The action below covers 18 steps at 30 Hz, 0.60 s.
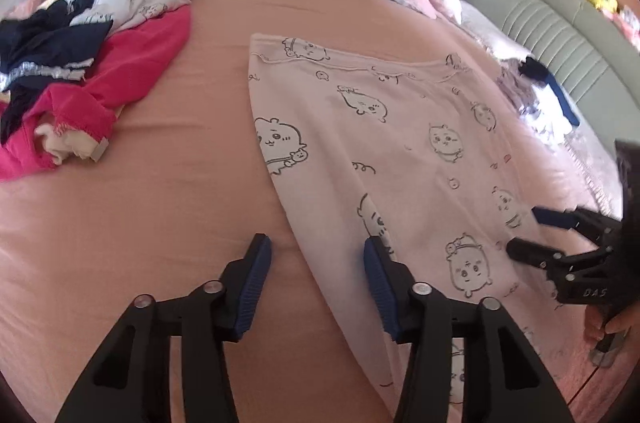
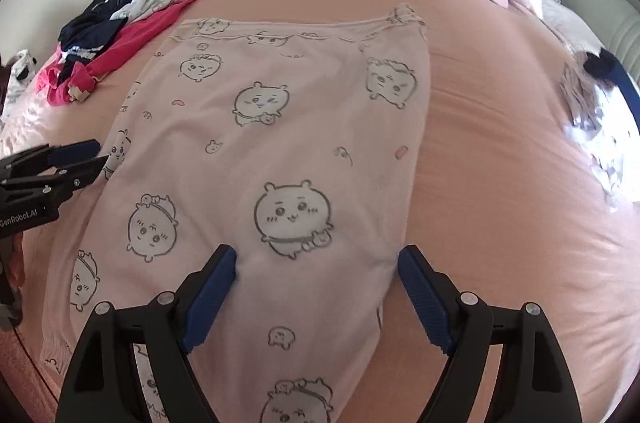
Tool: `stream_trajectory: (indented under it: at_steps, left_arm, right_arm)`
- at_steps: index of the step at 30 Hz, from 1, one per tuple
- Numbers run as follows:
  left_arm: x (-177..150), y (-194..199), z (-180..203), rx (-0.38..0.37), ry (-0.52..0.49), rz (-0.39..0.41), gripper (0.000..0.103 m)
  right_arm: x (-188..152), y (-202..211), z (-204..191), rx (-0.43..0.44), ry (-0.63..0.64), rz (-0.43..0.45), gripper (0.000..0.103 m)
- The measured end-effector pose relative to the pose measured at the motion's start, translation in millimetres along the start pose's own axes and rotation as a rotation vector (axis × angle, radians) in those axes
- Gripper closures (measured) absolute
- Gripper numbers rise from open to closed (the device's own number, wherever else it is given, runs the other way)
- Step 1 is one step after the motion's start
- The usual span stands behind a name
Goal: Fold clothes
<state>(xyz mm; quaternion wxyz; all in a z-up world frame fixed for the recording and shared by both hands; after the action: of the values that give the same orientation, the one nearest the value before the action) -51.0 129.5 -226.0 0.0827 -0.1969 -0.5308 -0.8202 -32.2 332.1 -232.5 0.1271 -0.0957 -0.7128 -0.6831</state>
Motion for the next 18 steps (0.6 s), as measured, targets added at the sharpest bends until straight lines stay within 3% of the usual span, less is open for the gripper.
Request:
stream_trajectory:
  at_steps: [2, 3, 5, 12, 14, 18]
  left_arm:
    - [0, 1, -4, -0.138, 0.097, -0.008, 0.081]
    - [-3, 3, -4, -0.153, 0.114, -0.006, 0.082]
    - [-8, 5, -2, -0.135, 0.093, -0.002, 0.087]
    - [-17, 0, 19, -0.009, -0.01, -0.011, 0.087]
    - [-16, -3, 22, 0.046, -0.043, -0.019, 0.095]
    - [-18, 3, 12, 0.118, -0.047, -0.063, 0.097]
  right_arm:
    - [-5, 1, 8, 0.019, -0.057, -0.008, 0.02]
    - [-7, 4, 11, 0.021, -0.079, -0.004, 0.021]
    - [-9, 10, 18, 0.013, -0.112, 0.008, 0.021]
    - [-12, 24, 31, -0.045, -0.103, 0.069, 0.021]
    - [-14, 14, 29, -0.059, -0.078, 0.04, 0.021]
    - [-19, 2, 31, -0.092, -0.051, 0.0, 0.021]
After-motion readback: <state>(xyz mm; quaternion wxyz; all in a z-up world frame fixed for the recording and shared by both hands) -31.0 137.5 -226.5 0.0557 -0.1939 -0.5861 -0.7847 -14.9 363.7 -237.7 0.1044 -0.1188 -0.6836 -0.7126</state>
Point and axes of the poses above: each gripper's, at about its wrist camera, not at the fingertips, and y roughly against the way its jaws point, z to its right, x to its top, the point moved 7 cm from there along -y, roughly the way its jaws point, and after that the axes turned 7 degrees about -z, right-handed, at the moved point
